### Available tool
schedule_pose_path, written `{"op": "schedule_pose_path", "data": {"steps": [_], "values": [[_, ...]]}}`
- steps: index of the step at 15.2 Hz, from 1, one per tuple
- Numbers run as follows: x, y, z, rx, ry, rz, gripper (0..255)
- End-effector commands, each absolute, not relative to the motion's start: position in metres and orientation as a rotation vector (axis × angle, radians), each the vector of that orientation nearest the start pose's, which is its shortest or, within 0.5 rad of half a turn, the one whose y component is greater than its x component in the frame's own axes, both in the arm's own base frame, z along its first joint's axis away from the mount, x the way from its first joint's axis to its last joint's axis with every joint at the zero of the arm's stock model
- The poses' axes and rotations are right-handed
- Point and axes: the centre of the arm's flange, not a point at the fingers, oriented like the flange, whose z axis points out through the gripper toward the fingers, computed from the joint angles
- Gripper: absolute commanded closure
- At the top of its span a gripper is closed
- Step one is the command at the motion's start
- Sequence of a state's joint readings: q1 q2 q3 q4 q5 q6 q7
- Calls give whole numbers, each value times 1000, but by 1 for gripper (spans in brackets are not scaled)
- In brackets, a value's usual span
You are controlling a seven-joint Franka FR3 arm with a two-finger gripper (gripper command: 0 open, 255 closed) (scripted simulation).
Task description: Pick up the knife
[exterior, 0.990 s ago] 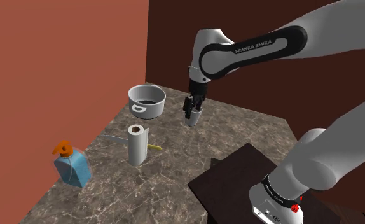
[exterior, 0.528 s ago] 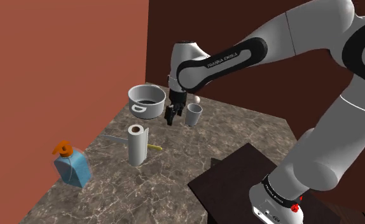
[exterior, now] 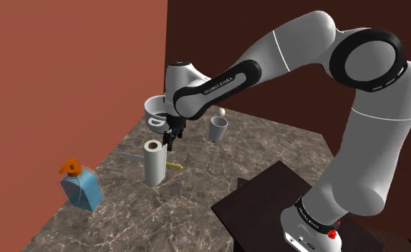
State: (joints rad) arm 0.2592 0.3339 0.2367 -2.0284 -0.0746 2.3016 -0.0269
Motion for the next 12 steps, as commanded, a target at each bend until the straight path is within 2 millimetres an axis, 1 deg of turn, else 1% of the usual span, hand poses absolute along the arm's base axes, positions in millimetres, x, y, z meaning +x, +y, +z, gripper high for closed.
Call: {"op": "schedule_pose_path", "data": {"steps": [1,8,9,12], "values": [[533,297,266,-2996,-919,73,0],[563,366,213,-2954,-1087,35,0],[566,373,208,-2949,-1105,31,0],[566,373,192,-2949,-1105,31,0]]}}
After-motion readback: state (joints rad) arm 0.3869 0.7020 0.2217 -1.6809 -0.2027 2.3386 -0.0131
